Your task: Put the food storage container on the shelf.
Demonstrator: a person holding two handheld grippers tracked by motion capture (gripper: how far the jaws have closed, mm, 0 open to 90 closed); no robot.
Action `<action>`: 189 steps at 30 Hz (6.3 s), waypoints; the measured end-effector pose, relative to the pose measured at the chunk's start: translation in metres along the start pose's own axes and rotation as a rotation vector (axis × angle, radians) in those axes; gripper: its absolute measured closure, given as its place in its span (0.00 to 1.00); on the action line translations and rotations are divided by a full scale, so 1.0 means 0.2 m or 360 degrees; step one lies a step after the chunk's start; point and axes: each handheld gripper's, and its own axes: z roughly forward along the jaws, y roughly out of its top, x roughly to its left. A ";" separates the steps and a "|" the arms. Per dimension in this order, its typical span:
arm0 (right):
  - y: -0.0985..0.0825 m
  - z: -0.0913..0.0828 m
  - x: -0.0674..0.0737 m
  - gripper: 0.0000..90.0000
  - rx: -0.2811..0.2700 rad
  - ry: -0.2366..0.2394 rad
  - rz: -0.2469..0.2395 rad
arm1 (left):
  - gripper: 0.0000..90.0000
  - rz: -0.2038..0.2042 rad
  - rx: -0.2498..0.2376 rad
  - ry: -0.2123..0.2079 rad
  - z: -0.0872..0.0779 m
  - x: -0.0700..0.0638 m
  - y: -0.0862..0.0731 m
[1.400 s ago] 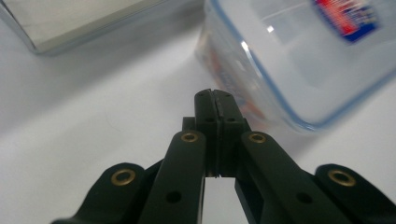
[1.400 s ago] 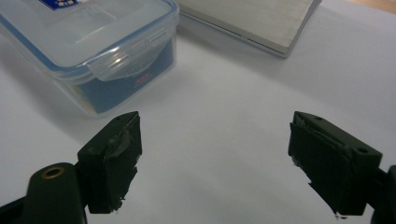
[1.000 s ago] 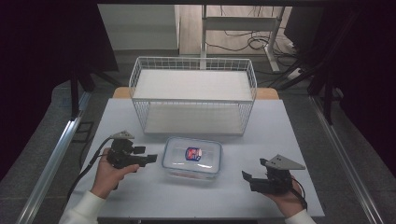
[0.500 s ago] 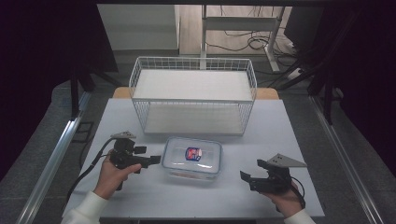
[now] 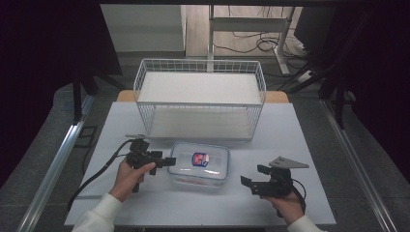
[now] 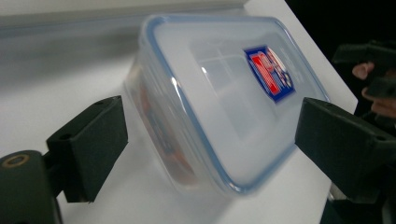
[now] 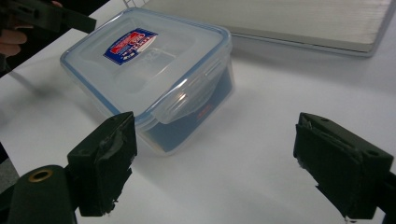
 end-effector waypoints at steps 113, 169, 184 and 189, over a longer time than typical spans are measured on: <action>0.20 0.33 -0.06 0.58 0.0163 0.0536 0.0694 | 0.53 0.0053 -0.0023 -0.0080 -0.07 -0.03 0.02; 0.42 0.67 -0.25 0.37 -0.0064 0.0148 0.0737 | 0.30 -0.0147 -0.0210 0.0024 0.14 0.27 0.25; 0.23 0.37 0.12 0.77 0.0014 -0.0100 -0.0230 | 0.24 0.0321 -0.0195 0.0207 -0.16 -0.05 0.00; 0.20 0.46 0.24 0.96 0.0163 -0.0021 -0.0461 | 0.24 0.0374 -0.0159 0.0194 -0.19 -0.12 -0.07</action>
